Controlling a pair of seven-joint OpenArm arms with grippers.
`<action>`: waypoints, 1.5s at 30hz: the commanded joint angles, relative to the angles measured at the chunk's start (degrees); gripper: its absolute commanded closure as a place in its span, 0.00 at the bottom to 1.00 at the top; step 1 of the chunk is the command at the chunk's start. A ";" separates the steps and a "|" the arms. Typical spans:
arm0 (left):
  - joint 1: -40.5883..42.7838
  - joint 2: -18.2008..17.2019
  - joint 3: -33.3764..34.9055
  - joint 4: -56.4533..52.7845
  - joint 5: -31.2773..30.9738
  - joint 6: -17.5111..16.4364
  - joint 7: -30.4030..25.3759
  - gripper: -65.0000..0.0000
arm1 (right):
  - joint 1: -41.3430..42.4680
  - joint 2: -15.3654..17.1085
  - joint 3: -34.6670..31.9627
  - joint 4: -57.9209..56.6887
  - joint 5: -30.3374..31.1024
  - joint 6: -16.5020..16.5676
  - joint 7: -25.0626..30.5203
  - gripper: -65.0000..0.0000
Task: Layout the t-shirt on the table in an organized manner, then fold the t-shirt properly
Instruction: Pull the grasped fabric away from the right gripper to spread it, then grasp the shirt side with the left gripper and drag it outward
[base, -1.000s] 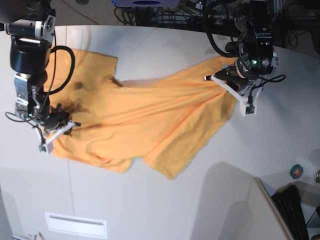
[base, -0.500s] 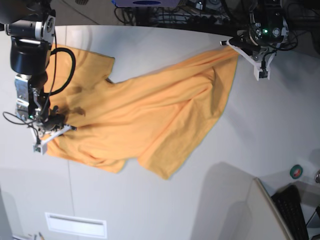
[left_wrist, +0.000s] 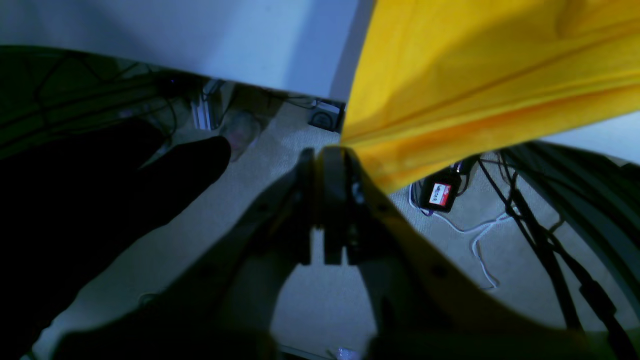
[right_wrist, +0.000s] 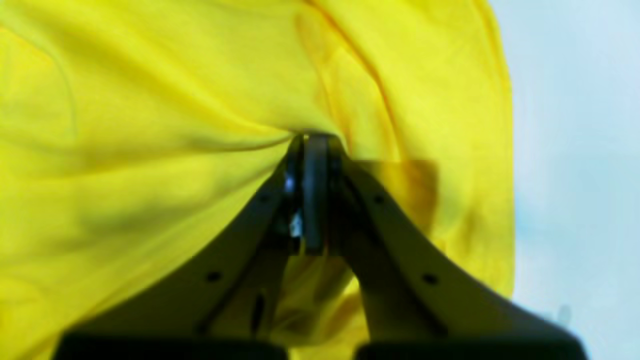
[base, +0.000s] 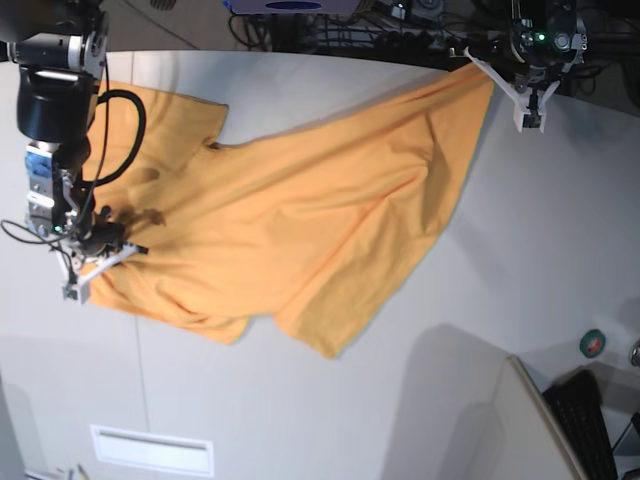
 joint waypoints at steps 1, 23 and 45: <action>0.32 -0.68 -0.58 0.84 1.74 0.73 0.06 0.79 | 0.63 1.12 0.44 0.69 -1.32 -1.96 -0.62 1.00; -25.26 0.46 1.27 -14.10 -17.69 0.99 0.14 1.00 | -12.73 0.94 0.00 21.09 -1.32 -2.04 -0.62 1.00; -66.58 4.86 20.78 -71.25 -10.04 1.08 -19.11 1.00 | 0.72 1.29 -0.09 1.57 -1.32 -2.04 -1.85 1.00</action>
